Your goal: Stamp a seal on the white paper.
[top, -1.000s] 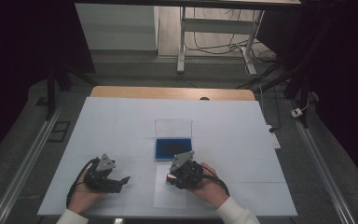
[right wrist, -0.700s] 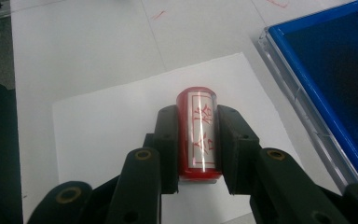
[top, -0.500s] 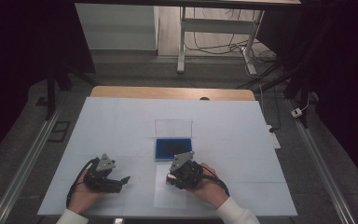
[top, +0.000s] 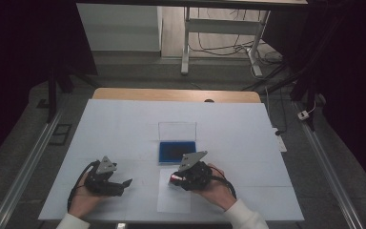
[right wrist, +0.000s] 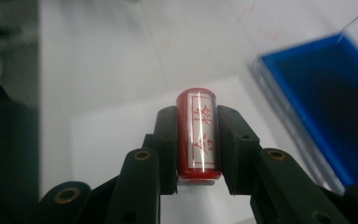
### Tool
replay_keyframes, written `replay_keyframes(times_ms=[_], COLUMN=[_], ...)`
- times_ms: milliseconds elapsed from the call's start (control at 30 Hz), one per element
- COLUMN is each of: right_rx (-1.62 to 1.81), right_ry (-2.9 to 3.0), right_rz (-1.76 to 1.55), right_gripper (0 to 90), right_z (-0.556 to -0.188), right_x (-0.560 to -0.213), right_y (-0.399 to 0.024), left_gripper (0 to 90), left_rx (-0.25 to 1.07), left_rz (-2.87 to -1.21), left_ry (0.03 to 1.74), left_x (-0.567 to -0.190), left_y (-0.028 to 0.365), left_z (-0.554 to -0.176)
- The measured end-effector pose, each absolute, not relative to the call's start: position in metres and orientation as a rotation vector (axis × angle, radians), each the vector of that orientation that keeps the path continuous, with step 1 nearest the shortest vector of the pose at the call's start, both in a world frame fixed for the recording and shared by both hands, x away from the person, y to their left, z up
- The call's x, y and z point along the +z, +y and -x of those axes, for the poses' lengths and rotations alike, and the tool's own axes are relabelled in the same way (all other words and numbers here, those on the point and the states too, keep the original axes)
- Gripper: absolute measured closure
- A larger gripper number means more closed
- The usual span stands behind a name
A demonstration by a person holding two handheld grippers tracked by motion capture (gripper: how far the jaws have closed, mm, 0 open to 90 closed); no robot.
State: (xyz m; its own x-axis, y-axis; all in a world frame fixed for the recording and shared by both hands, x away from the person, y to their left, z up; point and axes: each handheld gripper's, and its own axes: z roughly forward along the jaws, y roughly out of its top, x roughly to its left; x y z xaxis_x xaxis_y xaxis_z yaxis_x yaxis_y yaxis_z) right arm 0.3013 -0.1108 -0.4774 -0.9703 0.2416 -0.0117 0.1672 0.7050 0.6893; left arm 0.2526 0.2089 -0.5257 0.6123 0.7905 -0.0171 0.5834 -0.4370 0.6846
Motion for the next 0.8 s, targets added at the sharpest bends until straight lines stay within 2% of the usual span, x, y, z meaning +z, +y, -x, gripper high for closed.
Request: replay_keyframes(times_ms=[200,800], right_rx=[1.200,1.198], right_ry=[2.751,2.709], right_rz=[-0.373,-0.436], right_gripper=[69.8,69.7], right_z=[-0.301,-0.309], right_x=[-0.459,-0.456], right_y=[-0.125,-0.138], left_gripper=[15.9,16.0], left_rx=[0.407,0.409], left_rz=[-2.180,-2.186], left_ry=[1.069,1.070], left_x=[-0.525,-0.526], left_y=[0.208,0.209], left_z=[-0.252,-0.253])
